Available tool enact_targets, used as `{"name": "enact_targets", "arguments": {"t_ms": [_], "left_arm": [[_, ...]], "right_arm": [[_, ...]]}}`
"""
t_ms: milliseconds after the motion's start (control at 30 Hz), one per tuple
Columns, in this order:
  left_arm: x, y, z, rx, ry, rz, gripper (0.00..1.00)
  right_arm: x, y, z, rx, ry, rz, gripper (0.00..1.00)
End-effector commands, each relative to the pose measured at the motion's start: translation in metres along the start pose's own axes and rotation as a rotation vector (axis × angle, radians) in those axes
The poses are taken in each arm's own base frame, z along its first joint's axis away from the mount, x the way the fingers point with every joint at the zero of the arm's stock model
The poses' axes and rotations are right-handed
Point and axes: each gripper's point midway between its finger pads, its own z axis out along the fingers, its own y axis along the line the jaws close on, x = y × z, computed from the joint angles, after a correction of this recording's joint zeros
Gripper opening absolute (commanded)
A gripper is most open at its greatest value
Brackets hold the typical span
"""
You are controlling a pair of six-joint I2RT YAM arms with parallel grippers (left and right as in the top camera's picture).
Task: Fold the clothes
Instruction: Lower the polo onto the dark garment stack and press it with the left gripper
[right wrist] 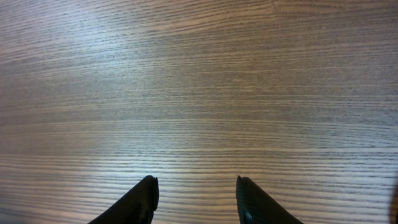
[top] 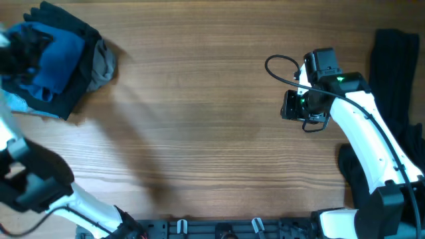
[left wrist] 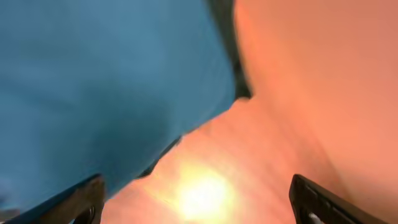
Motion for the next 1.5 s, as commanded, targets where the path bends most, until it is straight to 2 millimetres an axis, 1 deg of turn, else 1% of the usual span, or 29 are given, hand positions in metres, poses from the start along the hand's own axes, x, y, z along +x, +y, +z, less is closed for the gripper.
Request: {"name": "enact_targets", "arguments": {"t_ms": [0, 67, 133, 167, 233, 267, 333, 400, 433, 500, 533, 633, 733, 800, 833, 867, 933, 1000, 1033, 1167, 1267, 1367, 1467], "left_arm": [[0.026, 0.044, 0.046, -0.129, 0.124, -0.066, 0.95], [0.036, 0.079, 0.058, -0.232, 0.155, -0.104, 0.95], [0.048, 0.115, 0.063, -0.304, 0.184, -0.183, 0.95], [0.05, 0.124, 0.062, -0.312, 0.189, -0.208, 0.95], [0.054, 0.149, 0.061, -0.32, 0.182, -0.286, 0.95], [0.053, 0.156, 0.061, -0.318, 0.171, -0.296, 0.96], [0.051, 0.166, 0.06, -0.318, 0.157, -0.306, 0.97], [0.05, 0.168, 0.059, -0.318, 0.155, -0.313, 0.98], [0.05, 0.167, 0.059, -0.313, 0.155, -0.312, 0.98], [0.05, 0.156, 0.062, -0.256, 0.168, -0.306, 0.98], [0.05, 0.139, 0.064, -0.165, 0.183, -0.268, 0.98], [0.045, 0.112, 0.057, -0.075, 0.17, -0.192, 1.0], [0.039, 0.074, 0.035, -0.038, 0.108, -0.035, 1.0], [0.038, 0.044, 0.018, -0.011, 0.062, 0.052, 1.0], [0.04, 0.023, 0.005, 0.006, 0.03, 0.104, 1.0], [0.041, 0.009, -0.005, 0.02, 0.008, 0.137, 1.0], [0.044, -0.01, -0.022, 0.016, -0.038, 0.188, 1.0], [0.043, -0.013, -0.031, -0.024, -0.075, 0.215, 1.0], [0.041, -0.012, -0.033, -0.052, -0.09, 0.222, 1.0], [0.039, 0.001, -0.027, -0.113, -0.089, 0.205, 1.0], [0.038, 0.003, -0.024, -0.116, -0.087, 0.204, 1.0], [0.028, 0.018, -0.023, -0.204, -0.129, 0.158, 1.0], [0.025, 0.036, -0.014, -0.271, -0.12, 0.14, 1.0]], "right_arm": [[-0.002, 0.0, -0.007, 0.014, -0.016, 0.006, 0.46], [0.0, -0.001, -0.007, 0.016, -0.01, 0.007, 0.46], [0.001, -0.002, -0.007, 0.021, -0.005, 0.008, 0.46], [0.001, -0.003, -0.007, 0.025, -0.005, 0.007, 0.46], [0.001, -0.003, -0.007, 0.025, -0.006, -0.005, 0.46], [0.001, -0.003, -0.007, 0.024, -0.007, -0.011, 0.46], [0.0, -0.002, -0.007, 0.024, -0.009, -0.015, 0.46], [0.0, -0.002, -0.007, 0.023, -0.01, -0.015, 0.46], [0.0, -0.002, -0.007, 0.023, -0.009, -0.015, 0.46], [0.0, -0.002, -0.007, 0.024, -0.008, -0.015, 0.46], [0.001, -0.003, -0.007, 0.024, -0.008, -0.016, 0.46], [0.0, -0.002, -0.007, 0.024, -0.008, -0.018, 0.46], [0.0, -0.002, -0.007, 0.024, -0.009, -0.018, 0.46], [0.0, -0.002, -0.007, 0.023, -0.011, -0.018, 0.46], [0.0, -0.002, -0.007, 0.023, -0.011, -0.018, 0.46], [0.0, -0.002, -0.007, 0.023, -0.011, -0.018, 0.46], [0.0, -0.002, -0.007, 0.023, -0.011, -0.019, 0.46], [-0.001, -0.002, -0.007, 0.023, -0.012, -0.018, 0.46], [-0.001, -0.002, -0.007, 0.023, -0.013, -0.018, 0.49], [-0.002, -0.002, -0.007, 0.02, -0.02, -0.017, 0.5], [-0.002, -0.001, -0.007, 0.02, -0.019, -0.017, 0.5], [-0.002, -0.002, -0.007, 0.02, -0.019, -0.017, 0.5], [-0.002, -0.002, -0.007, 0.021, -0.018, -0.016, 0.5]]}}
